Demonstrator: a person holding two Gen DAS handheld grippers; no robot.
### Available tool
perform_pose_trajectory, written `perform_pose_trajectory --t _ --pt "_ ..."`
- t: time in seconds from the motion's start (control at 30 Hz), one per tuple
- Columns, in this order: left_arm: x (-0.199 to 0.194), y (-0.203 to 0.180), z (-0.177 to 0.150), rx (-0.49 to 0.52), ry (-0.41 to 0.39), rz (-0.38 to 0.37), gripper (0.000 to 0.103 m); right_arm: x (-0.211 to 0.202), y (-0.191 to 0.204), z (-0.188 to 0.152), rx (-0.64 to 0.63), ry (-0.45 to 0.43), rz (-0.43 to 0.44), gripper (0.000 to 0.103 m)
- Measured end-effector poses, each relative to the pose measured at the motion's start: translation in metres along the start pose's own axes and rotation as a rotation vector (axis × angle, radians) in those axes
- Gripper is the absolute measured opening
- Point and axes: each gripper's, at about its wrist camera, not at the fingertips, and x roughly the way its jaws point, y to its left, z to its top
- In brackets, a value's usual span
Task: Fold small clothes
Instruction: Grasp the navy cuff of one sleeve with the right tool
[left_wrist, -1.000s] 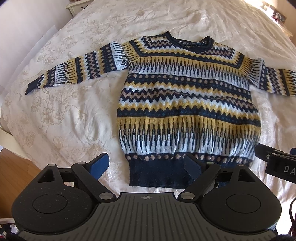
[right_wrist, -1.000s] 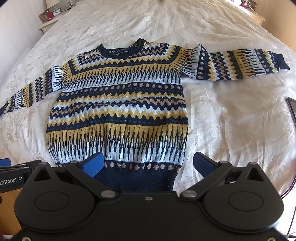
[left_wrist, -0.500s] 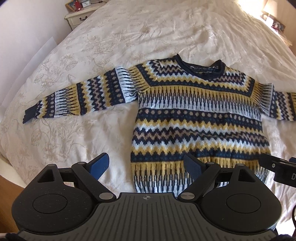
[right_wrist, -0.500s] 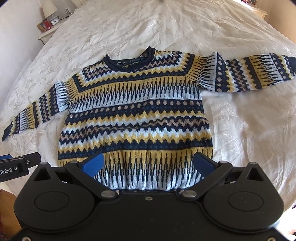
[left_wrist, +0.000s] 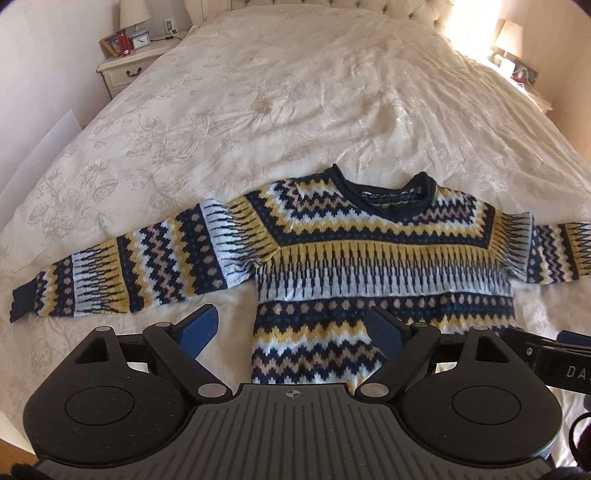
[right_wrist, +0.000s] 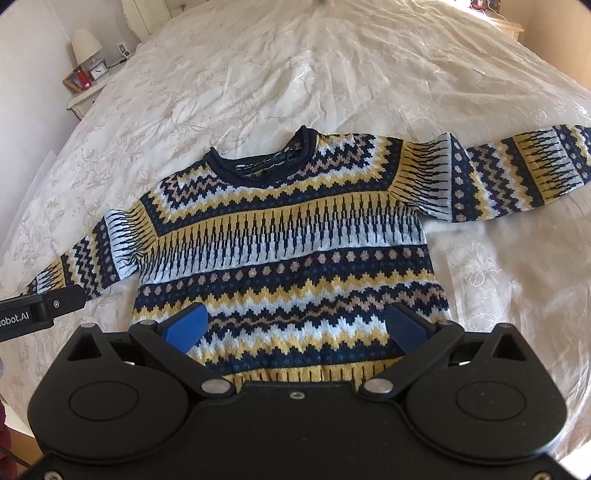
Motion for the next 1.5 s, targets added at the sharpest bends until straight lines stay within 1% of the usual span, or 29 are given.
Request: perform_pose_trajectory --t 0.17,0.3,0.4,0.5,0.6,0.7,0.8,0.93,1.03,1.27,1.33,1.4,1.5 --pt "0.008 -0.003 0.008 0.022 -0.012 0.003 0.087 0.011 -0.002 0.005 -0.024 -0.023 0.038 0.102" --pt "0.012 -0.007 0.007 0.007 -0.023 0.01 0.087 0.026 -0.005 0.009 -0.074 0.013 0.081 0.102" --pt "0.015 -0.011 0.006 -0.026 -0.026 -0.003 0.087 0.036 -0.01 0.013 -0.099 0.033 0.139 0.102" --pt "0.016 -0.016 0.003 -0.092 -0.033 -0.009 0.087 0.047 -0.018 0.018 -0.13 0.067 0.215 0.102" --pt "0.016 -0.026 0.001 -0.154 -0.03 0.01 0.087 0.057 -0.03 0.025 -0.171 0.105 0.289 0.102" --pt "0.02 -0.042 -0.003 -0.175 -0.01 0.03 0.087 0.061 -0.052 0.036 -0.204 0.112 0.34 0.102" --pt "0.026 -0.058 -0.006 -0.193 0.018 0.014 0.087 0.063 -0.087 0.052 -0.22 0.109 0.334 0.102" --pt "0.034 -0.076 -0.009 -0.273 0.054 -0.017 0.087 0.064 -0.152 0.077 -0.196 0.092 0.31 0.102" --pt "0.036 -0.094 -0.011 -0.306 0.056 -0.003 0.087 0.065 -0.205 0.098 -0.163 0.068 0.274 0.102" --pt "0.034 -0.12 -0.006 -0.313 0.046 0.019 0.087 0.061 -0.319 0.16 -0.102 0.028 0.176 0.102" --pt "0.034 -0.123 -0.006 -0.315 0.048 0.03 0.087 0.058 -0.347 0.174 -0.071 0.014 0.134 0.102" --pt "0.035 -0.124 -0.006 -0.32 0.053 0.038 0.087 0.056 -0.375 0.185 -0.014 0.009 0.086 0.102" --pt "0.036 -0.126 -0.006 -0.324 0.06 0.047 0.087 0.055 -0.404 0.187 0.082 0.032 0.037 0.102"
